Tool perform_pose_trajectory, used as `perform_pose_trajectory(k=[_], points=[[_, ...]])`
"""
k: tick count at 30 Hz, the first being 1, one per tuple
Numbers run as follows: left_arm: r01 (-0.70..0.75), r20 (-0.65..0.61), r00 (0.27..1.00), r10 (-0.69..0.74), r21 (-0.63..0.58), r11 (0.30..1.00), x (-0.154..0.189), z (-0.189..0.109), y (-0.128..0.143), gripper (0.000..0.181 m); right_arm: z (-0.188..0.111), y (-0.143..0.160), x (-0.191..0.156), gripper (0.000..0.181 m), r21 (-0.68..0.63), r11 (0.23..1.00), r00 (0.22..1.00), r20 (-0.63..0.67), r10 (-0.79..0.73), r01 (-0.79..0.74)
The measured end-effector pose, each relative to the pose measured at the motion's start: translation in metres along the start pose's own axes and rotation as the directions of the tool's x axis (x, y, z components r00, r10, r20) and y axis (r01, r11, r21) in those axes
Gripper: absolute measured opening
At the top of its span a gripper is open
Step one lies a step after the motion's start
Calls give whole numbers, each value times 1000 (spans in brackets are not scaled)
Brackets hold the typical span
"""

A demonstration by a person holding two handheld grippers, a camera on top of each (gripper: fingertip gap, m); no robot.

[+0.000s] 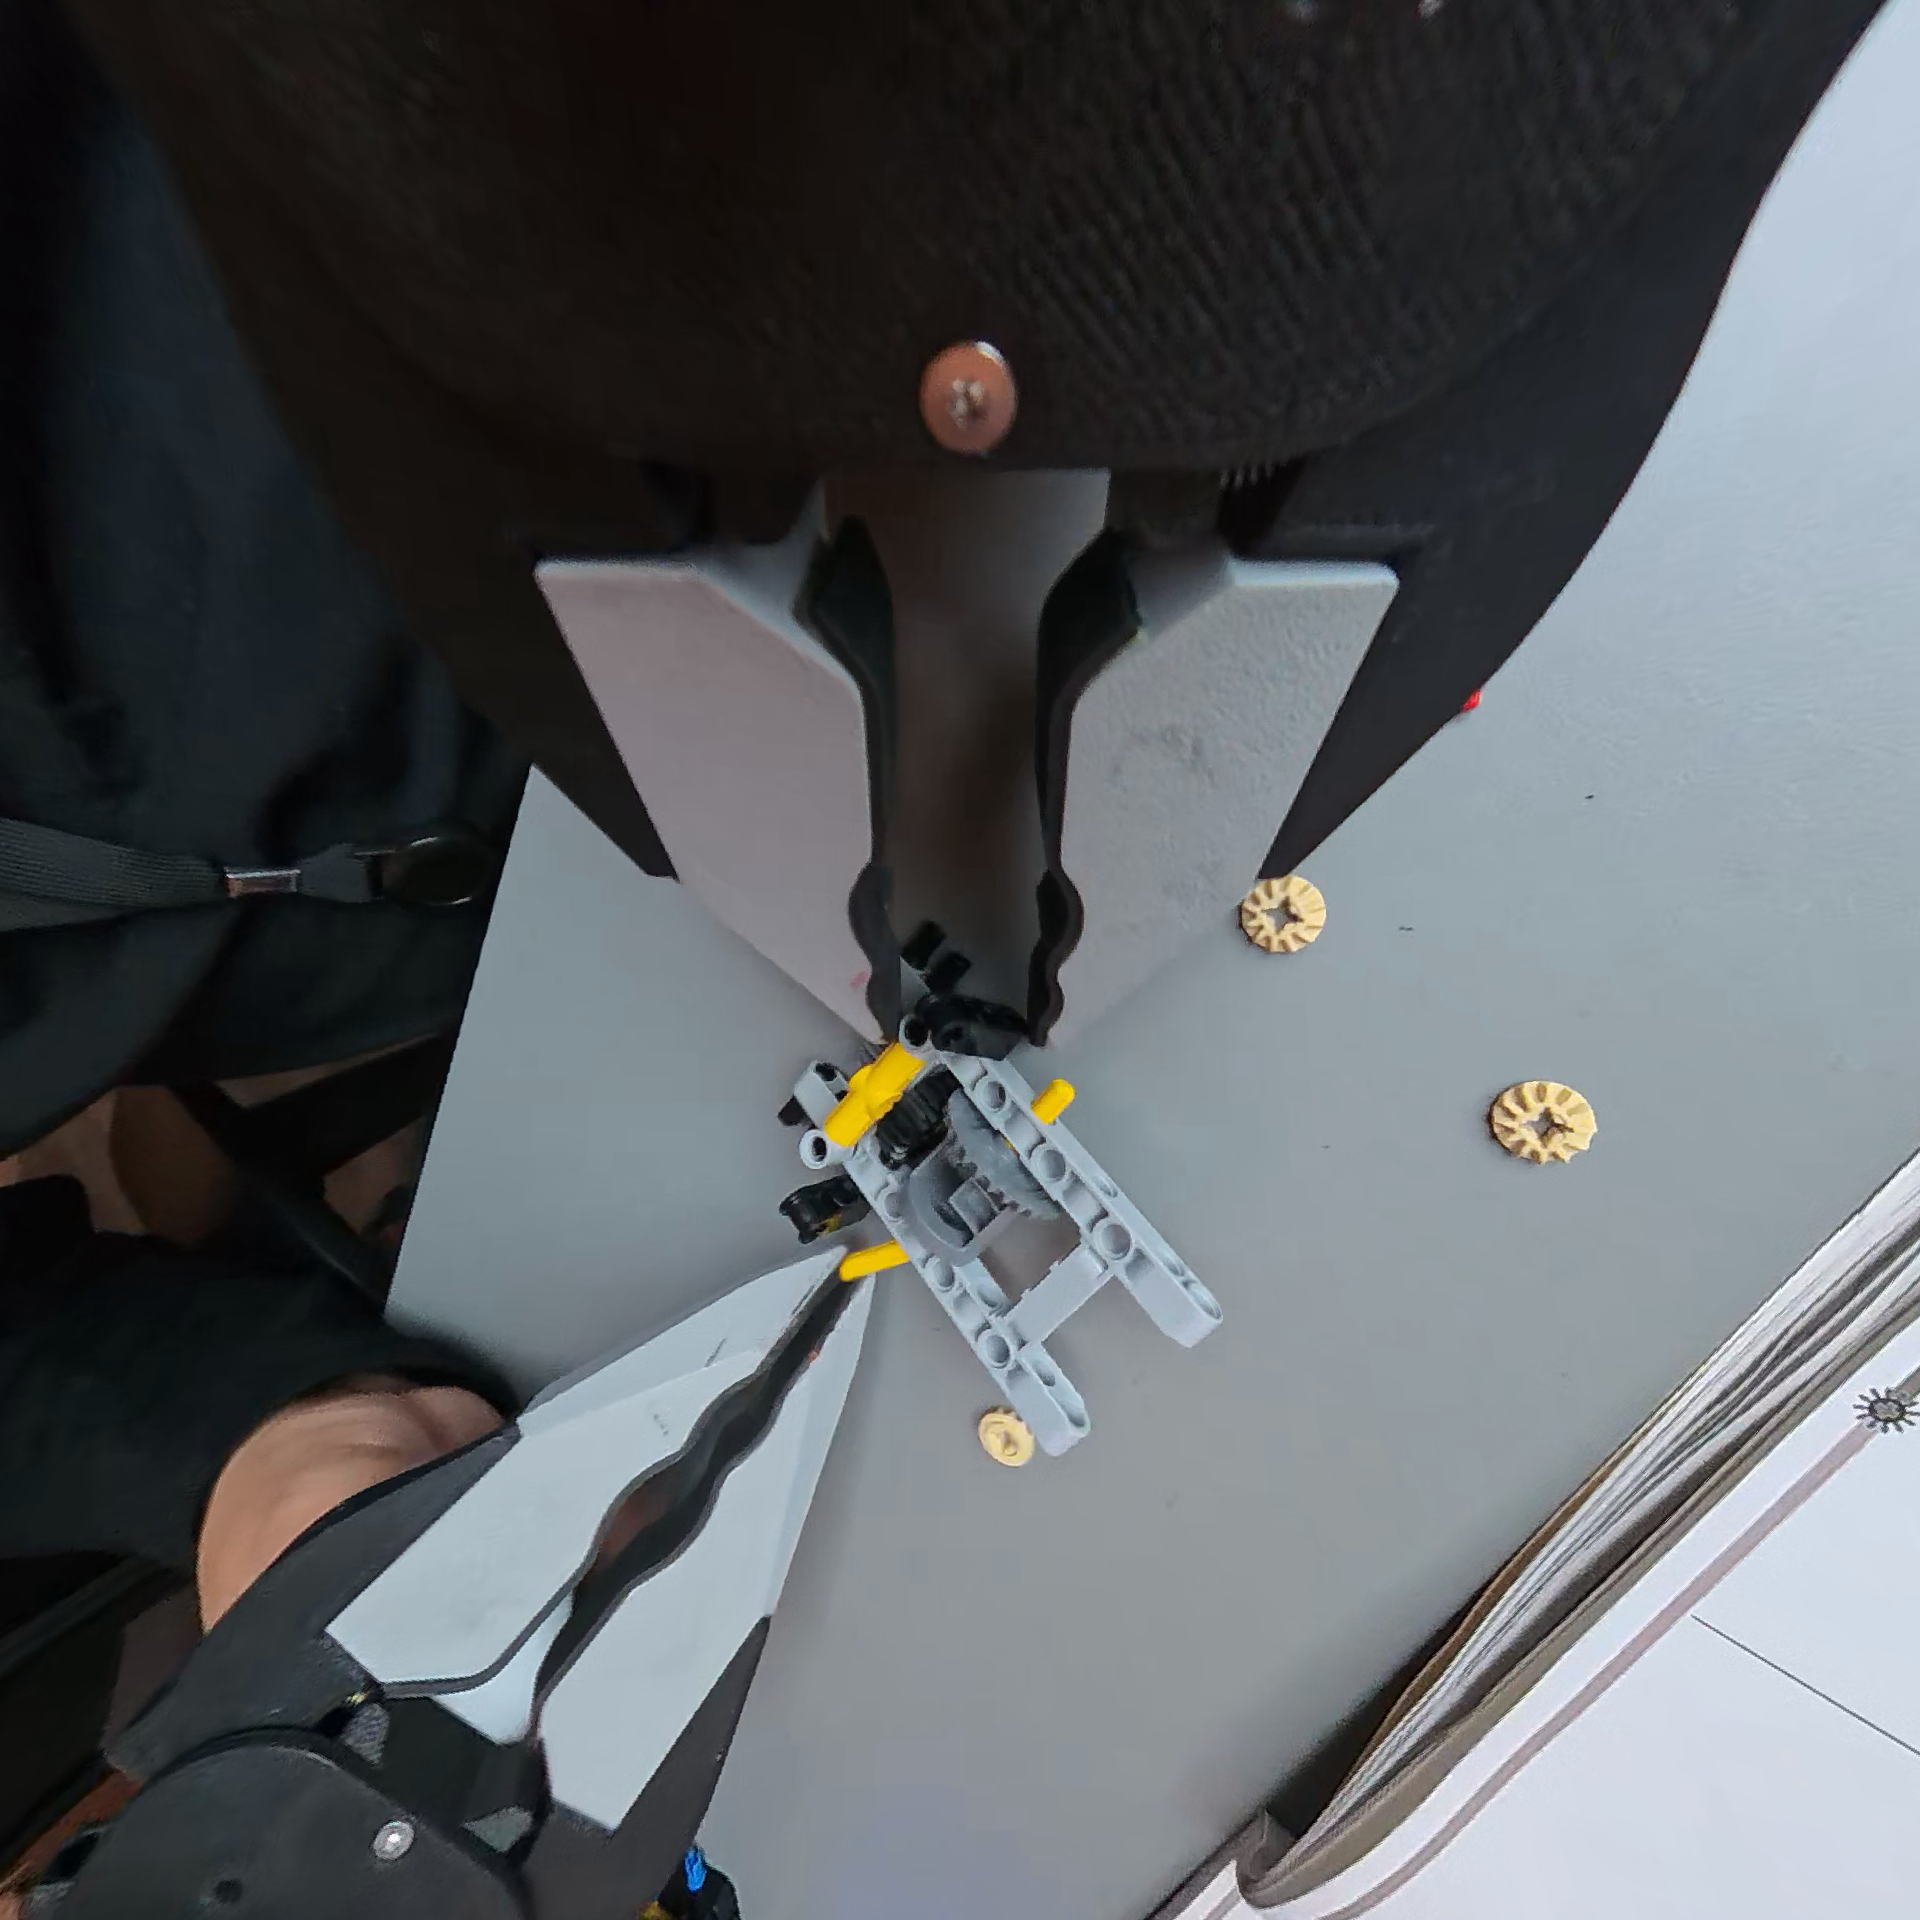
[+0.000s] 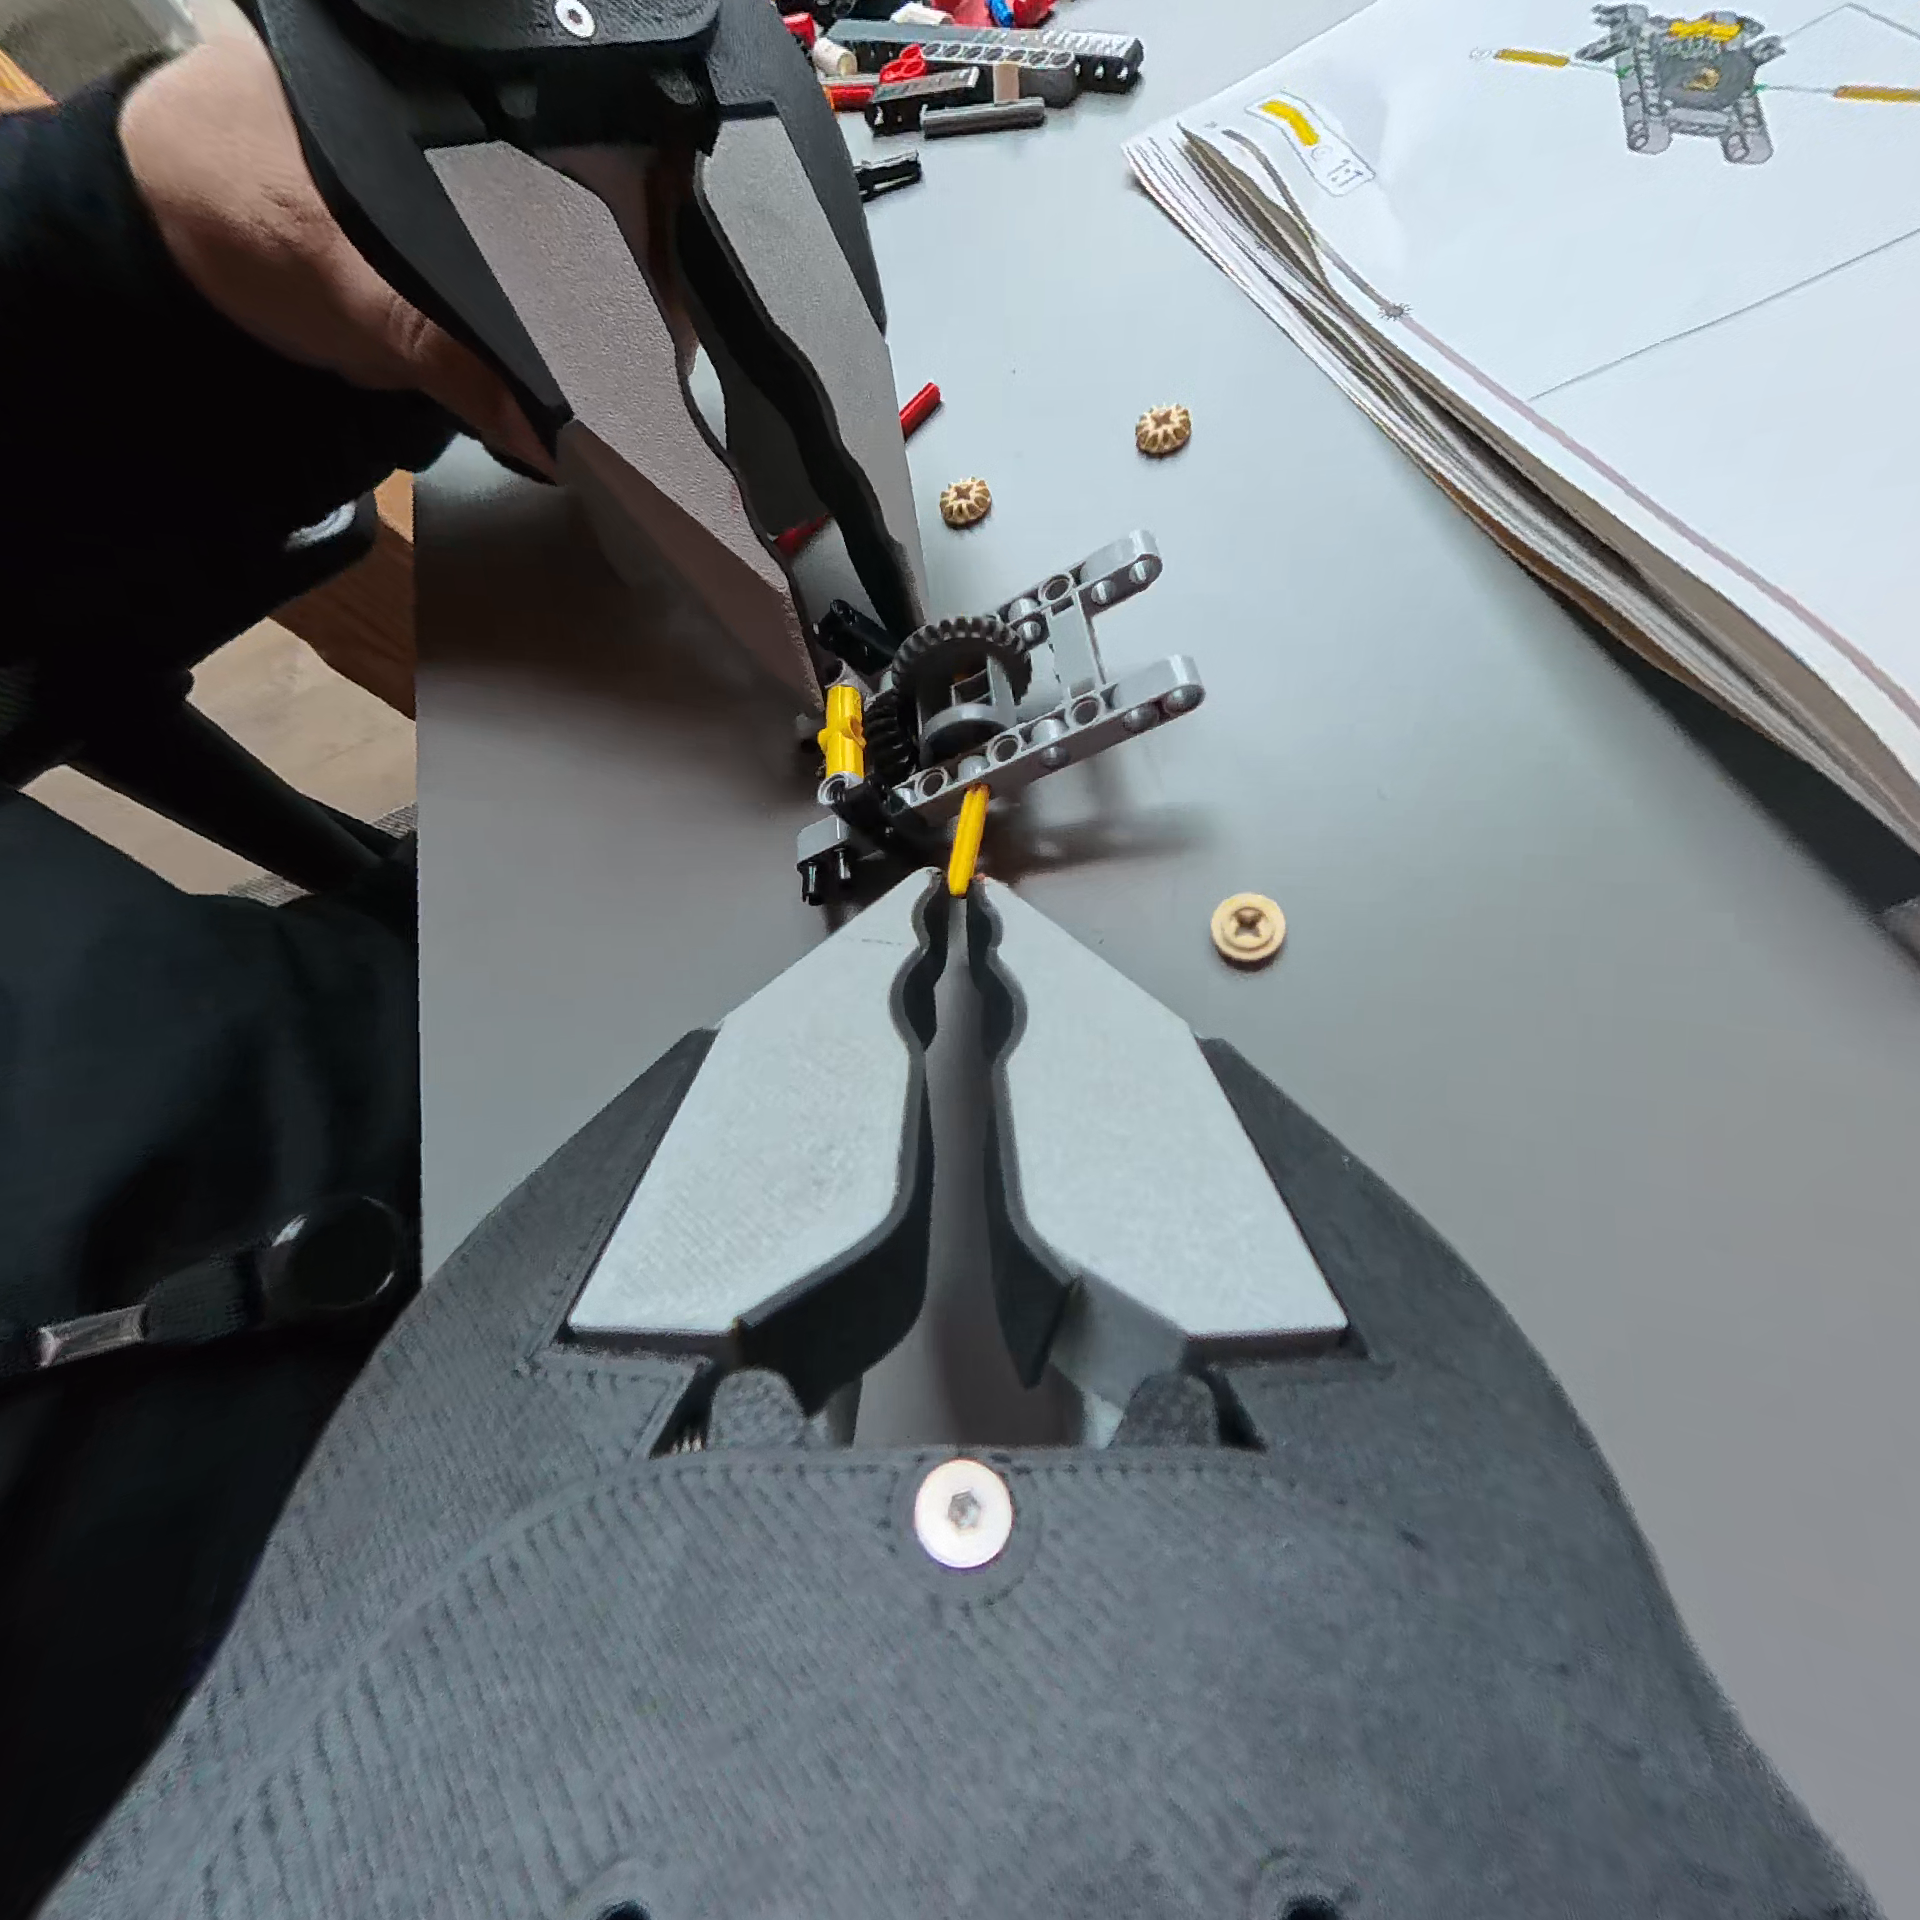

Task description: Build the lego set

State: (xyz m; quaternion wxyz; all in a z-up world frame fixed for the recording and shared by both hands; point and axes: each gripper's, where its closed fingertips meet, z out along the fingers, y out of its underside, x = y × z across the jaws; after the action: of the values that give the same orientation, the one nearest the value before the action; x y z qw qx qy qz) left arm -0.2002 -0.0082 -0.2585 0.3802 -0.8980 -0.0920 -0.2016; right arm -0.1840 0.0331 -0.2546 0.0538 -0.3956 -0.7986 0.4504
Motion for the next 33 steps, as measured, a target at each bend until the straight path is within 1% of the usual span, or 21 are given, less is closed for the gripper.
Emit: perform_pose_trajectory(k=[5,10,12,15,22,26,33], points=[[-43,3,999,43,-8,999,-2,-2,0,21,0,-2,2,0,-44,992,992,7,-122,122],[-122,32,992,124,-41,992,-3,-2,-1,21,0,-2,5,0,-141,940,948,-26,-318,311],[-140,31,989,141,-48,989,-2,-1,-2,21,2,0,6,0,-160,920,930,-25,-367,359],[-142,1,990,142,-51,989,2,3,-2,21,6,-2,4,0,-142,920,929,-6,-370,366],[-134,12,991,134,-48,990,2,3,-2,21,2,-1,4,0,-107,930,935,-17,-355,351],[-154,24,988,155,-50,987,3,4,-2,21,5,-1,3,0,-71,926,929,6,-370,370],[-125,33,992,126,-34,992,2,3,-3,21,5,-3,5,0,-46,923,924,-3,-383,382]])
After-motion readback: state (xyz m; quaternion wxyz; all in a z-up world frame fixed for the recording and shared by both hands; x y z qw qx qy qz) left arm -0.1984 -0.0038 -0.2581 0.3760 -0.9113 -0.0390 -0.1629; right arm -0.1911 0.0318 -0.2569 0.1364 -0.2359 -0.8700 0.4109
